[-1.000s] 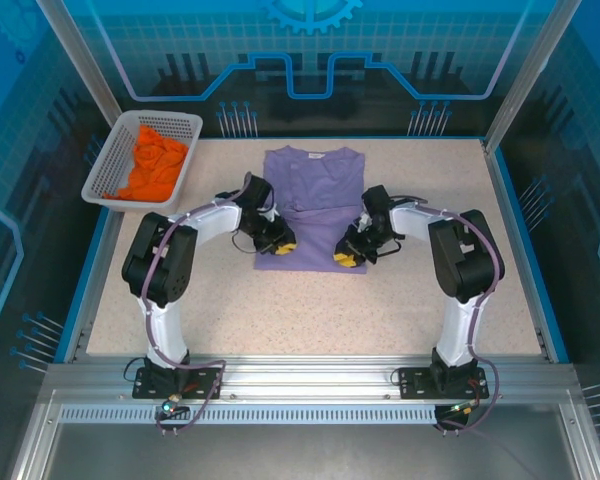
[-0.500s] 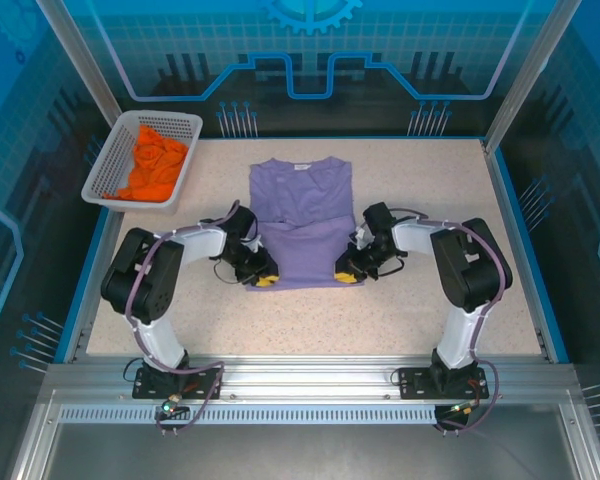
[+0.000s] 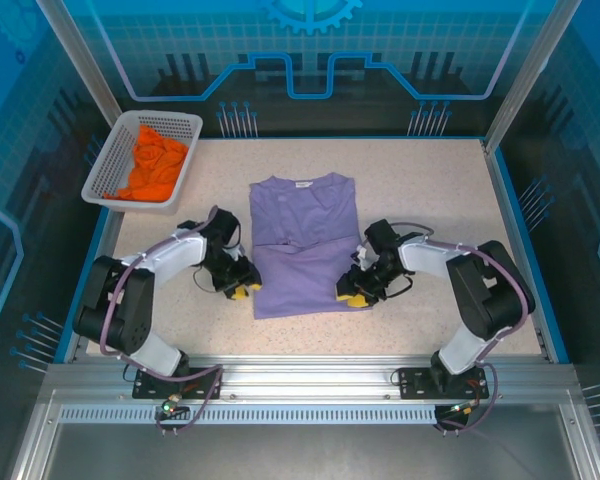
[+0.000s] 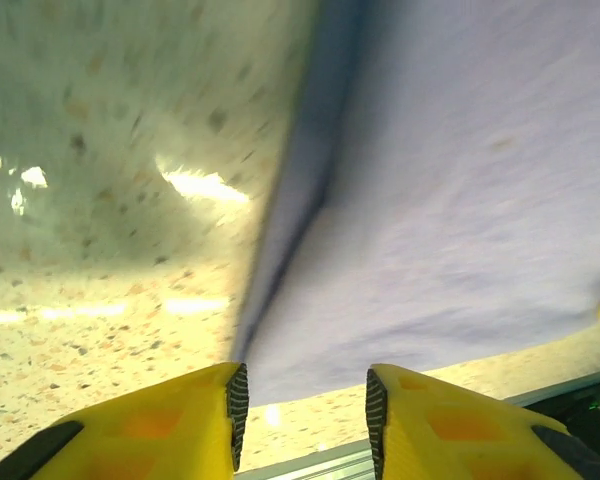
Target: Fold and stack the t-shirts
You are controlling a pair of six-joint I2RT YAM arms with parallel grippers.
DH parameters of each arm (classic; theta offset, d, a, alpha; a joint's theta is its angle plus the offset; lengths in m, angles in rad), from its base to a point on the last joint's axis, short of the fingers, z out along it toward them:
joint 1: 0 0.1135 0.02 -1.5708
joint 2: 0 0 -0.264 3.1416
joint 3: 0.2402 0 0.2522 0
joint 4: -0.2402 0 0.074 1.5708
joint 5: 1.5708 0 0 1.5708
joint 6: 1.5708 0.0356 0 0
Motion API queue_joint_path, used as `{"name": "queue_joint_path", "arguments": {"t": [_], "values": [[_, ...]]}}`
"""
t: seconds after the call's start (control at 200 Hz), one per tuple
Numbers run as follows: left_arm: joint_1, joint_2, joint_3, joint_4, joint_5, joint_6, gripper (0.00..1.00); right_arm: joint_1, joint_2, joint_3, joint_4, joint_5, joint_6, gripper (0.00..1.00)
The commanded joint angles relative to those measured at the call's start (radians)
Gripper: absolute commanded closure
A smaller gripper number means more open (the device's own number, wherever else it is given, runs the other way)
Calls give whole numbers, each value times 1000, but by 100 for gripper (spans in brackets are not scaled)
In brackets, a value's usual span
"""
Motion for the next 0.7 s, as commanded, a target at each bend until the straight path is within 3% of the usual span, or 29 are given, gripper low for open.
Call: {"name": "queue_joint_path", "arguments": {"t": [0.0,0.195,0.385,0.515,0.695], "values": [[8,-11,101,-10,16,-10,62,-15,-69,54,-26,59,24,57],[-34,81,175,190,226,-62,75,-66,-71,94,103,96,114,65],[-128,279,292,273,344,-51,71,-69,109,244,90,113,126,78],[-145,359,352,301,330,-64,67,-77,227,367,18,159,117,81],[-139,424,413,264,211,-30,62,-119,341,444,-11,153,133,84]]}}
